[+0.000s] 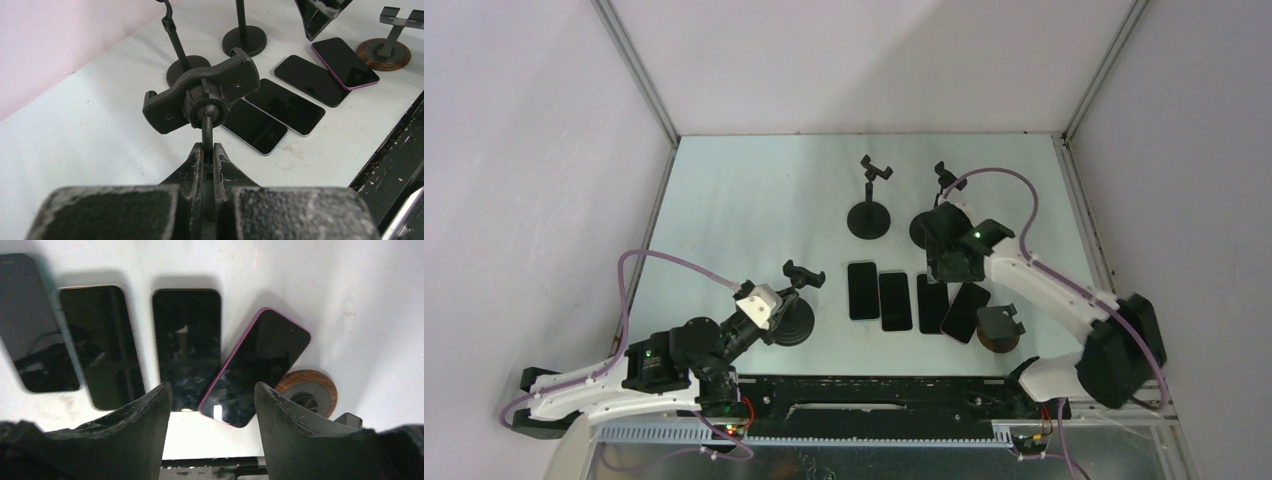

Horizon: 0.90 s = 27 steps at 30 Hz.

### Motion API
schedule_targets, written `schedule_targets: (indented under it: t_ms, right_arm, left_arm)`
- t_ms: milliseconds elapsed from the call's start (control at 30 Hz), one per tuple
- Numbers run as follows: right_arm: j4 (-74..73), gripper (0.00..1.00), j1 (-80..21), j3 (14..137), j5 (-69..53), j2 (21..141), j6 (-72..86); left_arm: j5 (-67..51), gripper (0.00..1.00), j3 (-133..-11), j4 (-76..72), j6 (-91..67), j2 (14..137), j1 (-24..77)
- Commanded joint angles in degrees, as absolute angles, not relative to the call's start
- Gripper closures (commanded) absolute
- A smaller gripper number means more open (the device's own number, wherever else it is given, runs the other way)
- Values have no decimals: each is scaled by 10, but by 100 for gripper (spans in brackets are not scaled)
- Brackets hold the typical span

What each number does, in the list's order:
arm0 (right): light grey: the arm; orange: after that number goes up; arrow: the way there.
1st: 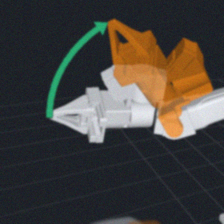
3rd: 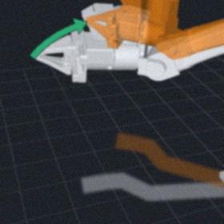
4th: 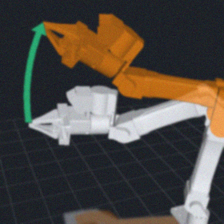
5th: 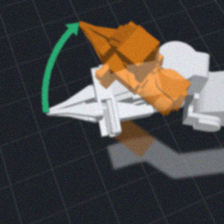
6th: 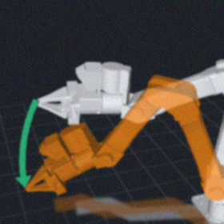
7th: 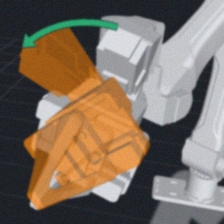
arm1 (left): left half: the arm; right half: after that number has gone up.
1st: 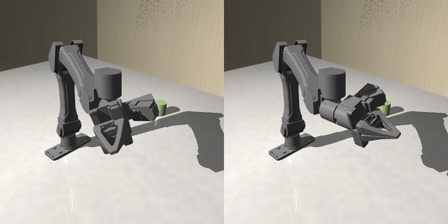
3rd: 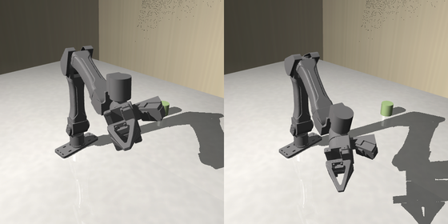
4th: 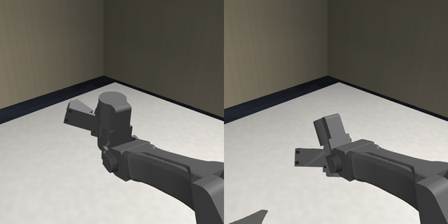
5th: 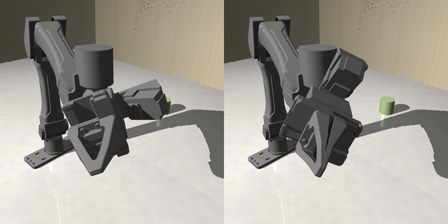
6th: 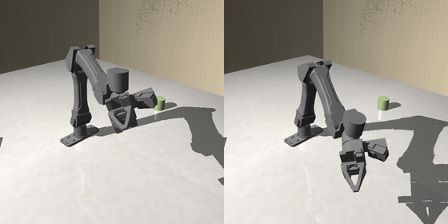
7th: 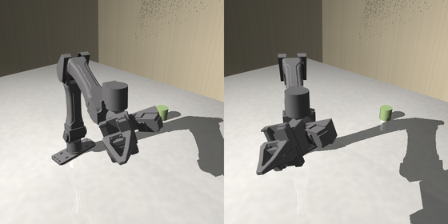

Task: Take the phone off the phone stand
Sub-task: Place the phone at the center of the board, then adjust the phone stand at the center of the board.

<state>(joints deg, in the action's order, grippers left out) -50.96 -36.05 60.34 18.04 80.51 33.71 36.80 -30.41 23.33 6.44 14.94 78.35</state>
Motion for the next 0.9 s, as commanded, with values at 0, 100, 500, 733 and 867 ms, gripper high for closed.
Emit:
schedule_targets:
  t_ms: [0,100,500,733,867]
  right_arm:
    - [-467,36,-378,589,159,732,366]
    - [-495,34,-369,581,157,717,409]
    - [-419,35,-404,435,148,582,588]
    - [-446,38,-443,433,168,640,610]
    - [-473,39,-461,433,185,670,621]
  left_arm:
    - [362,100,-313,189,67,144,781]
    - [361,100,-313,186,67,146,780]
    - [356,100,-312,182,65,152,780]
    - [353,100,-311,183,63,153,780]
    - [354,100,-311,186,62,151,781]
